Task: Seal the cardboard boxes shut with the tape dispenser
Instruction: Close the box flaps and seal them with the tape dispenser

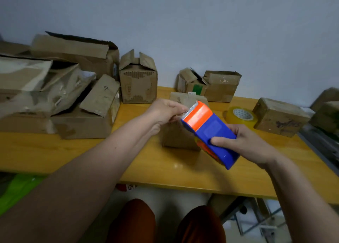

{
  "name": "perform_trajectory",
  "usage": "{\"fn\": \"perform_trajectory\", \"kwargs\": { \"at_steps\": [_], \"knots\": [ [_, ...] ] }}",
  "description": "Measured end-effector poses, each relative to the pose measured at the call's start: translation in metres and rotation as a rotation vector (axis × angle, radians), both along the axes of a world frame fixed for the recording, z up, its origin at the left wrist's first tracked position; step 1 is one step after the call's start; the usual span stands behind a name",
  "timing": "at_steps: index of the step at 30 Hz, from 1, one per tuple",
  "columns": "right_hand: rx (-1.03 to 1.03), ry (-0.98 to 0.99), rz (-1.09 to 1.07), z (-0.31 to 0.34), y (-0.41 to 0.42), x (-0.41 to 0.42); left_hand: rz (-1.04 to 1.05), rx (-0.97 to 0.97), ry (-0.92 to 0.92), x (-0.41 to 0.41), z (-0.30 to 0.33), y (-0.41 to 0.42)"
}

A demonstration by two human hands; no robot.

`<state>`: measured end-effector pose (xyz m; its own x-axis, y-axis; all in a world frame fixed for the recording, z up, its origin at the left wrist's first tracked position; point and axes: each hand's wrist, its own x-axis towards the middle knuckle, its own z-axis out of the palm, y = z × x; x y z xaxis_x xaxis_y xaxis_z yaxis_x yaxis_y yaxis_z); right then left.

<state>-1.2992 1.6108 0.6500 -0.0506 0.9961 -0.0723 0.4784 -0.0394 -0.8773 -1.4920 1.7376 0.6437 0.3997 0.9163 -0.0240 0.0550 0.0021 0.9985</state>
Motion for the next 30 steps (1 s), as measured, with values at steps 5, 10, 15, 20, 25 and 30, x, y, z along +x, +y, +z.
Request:
{"fn": "perform_trajectory", "kwargs": {
  "at_steps": [5, 10, 15, 20, 25, 30],
  "knots": [
    [-0.056, -0.109, -0.047, 0.003, -0.013, 0.004, 0.147, 0.112, 0.023, -0.024, 0.004, 0.005],
    [-0.059, -0.246, -0.097, 0.009, -0.009, 0.006, 0.117, 0.217, 0.154, -0.026, 0.0, -0.002],
    [-0.049, -0.42, -0.142, 0.014, -0.006, 0.006, 0.16, 0.212, 0.204, -0.025, -0.012, -0.011],
    [0.009, -0.584, -0.147, 0.025, 0.004, 0.01, 0.225, 0.279, 0.256, -0.023, -0.013, -0.01],
    [0.041, -0.655, -0.148, 0.033, 0.014, 0.009, 0.314, 0.106, 0.199, -0.032, -0.009, -0.004],
    [0.095, -0.68, -0.2, 0.035, 0.029, 0.003, 0.397, 0.04, 0.097, -0.032, -0.018, 0.002]
  ]
}}
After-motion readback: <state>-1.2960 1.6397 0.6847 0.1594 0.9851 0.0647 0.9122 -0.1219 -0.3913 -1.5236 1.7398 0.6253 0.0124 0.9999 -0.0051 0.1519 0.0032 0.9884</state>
